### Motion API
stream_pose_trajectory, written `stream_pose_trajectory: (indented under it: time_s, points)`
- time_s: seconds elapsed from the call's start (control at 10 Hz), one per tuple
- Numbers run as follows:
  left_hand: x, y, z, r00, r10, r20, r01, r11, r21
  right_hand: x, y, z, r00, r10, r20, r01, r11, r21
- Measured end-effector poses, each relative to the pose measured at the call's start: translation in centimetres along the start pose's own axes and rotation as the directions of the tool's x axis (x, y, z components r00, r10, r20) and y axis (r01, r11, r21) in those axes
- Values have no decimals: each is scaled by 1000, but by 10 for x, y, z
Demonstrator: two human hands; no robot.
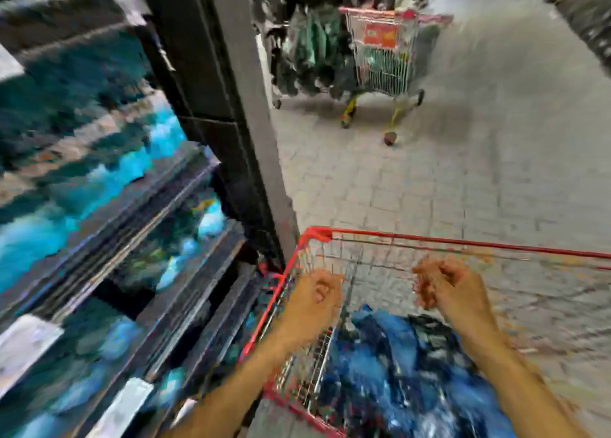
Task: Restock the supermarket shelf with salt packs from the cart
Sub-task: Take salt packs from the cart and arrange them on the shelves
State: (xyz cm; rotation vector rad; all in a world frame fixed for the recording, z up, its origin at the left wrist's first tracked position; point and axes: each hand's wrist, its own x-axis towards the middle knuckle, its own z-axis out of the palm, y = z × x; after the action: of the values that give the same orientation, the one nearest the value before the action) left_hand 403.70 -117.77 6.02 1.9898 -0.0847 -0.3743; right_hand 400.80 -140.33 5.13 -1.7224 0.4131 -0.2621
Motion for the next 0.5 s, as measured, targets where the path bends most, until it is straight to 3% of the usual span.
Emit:
stream_pose_trajectory:
  time_s: [0.1,0.2,0.3,0.4,0.5]
  points:
    - [40,-67,95,969,-172,177,142,975,171,5,103,-39,968,226,-108,-240,961,-140]
    - [67,-139,165,902,-372,220,265,878,398,-3,209,-66,875,466,-134,-485,839,-247]
    - [84,-212,208,817,-550,175,380,741,553,-18,298,-83,771,622,-136,-629,710,-316]
    - [93,-275,231,810,-586,19,446,637,629,-36,365,-98,756,634,-163,-636,653,-411]
    - [94,-324,241,803,-594,-47,469,581,665,-50,381,-108,719,661,-214,-632,495,-596]
